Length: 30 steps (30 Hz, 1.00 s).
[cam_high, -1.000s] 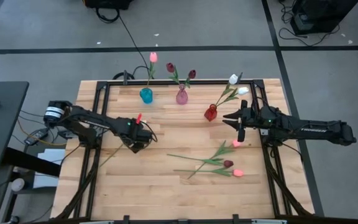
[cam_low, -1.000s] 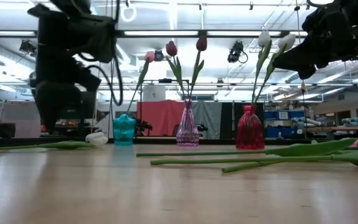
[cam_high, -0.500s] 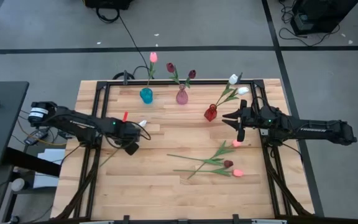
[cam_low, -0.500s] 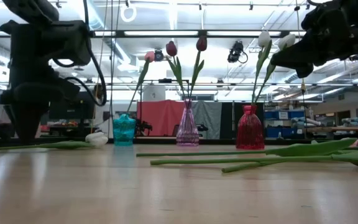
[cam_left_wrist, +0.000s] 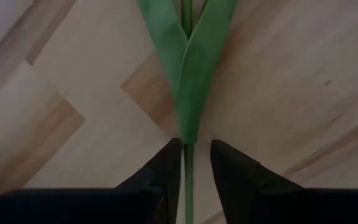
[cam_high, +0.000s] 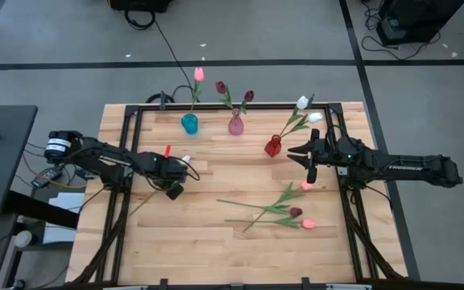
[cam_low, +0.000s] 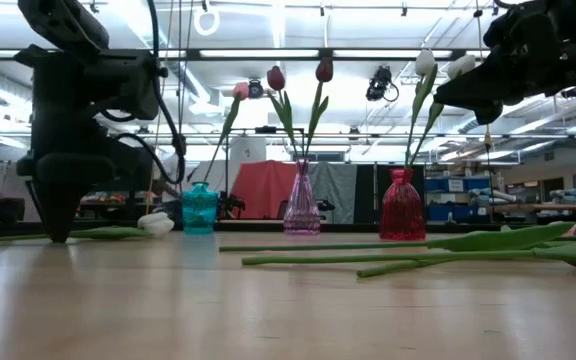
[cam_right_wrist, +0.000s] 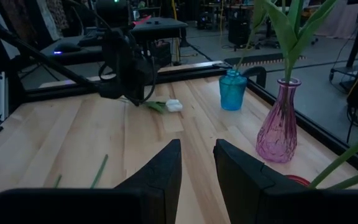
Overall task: Sort flowers into vase by color
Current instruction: Put the white flower into the red vase
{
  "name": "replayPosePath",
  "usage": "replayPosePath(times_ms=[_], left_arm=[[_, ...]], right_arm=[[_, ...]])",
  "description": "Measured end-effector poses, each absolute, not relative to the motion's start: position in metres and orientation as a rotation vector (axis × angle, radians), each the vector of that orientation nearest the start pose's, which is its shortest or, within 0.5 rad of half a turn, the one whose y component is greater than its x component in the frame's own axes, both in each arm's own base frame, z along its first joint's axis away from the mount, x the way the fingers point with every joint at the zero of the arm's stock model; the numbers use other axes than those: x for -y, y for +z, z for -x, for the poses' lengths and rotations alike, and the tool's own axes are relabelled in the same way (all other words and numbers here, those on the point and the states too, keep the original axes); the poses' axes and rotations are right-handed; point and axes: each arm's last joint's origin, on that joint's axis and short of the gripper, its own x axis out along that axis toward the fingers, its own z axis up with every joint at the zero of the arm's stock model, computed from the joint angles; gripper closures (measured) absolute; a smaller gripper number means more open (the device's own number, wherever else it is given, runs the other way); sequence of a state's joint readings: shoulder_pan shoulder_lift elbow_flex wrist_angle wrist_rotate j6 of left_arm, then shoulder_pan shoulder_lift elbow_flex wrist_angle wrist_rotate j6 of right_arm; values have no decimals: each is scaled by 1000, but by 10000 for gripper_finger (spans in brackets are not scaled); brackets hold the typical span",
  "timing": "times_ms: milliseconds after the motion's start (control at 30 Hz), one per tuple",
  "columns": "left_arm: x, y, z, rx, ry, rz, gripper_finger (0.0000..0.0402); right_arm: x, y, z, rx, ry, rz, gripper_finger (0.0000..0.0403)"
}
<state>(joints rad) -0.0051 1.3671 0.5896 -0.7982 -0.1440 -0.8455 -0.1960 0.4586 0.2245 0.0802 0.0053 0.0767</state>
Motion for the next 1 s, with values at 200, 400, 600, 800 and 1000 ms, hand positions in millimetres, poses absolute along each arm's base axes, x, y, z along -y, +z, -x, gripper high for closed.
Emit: replayPosePath(times_ms=[200, 400, 600, 800, 1000], left_arm=[[-4, 136, -185, -1424, 709, 507, 387], [-5, 152, -202, -1364, 666, 463, 397], [-6, 186, -231, -1201, 623, 425, 399], [-10, 218, -269, -796, 594, 400, 400], [-11, 239, -310, -314, 460, 276, 400]], right_arm=[[25, 207, -129, -147, -200, -93, 292], [25, 207, -129, -146, -200, -91, 292], [25, 207, -129, -146, -200, -90, 292], [26, 206, -128, -157, -214, -92, 292], [25, 204, -128, -175, -202, -104, 292]])
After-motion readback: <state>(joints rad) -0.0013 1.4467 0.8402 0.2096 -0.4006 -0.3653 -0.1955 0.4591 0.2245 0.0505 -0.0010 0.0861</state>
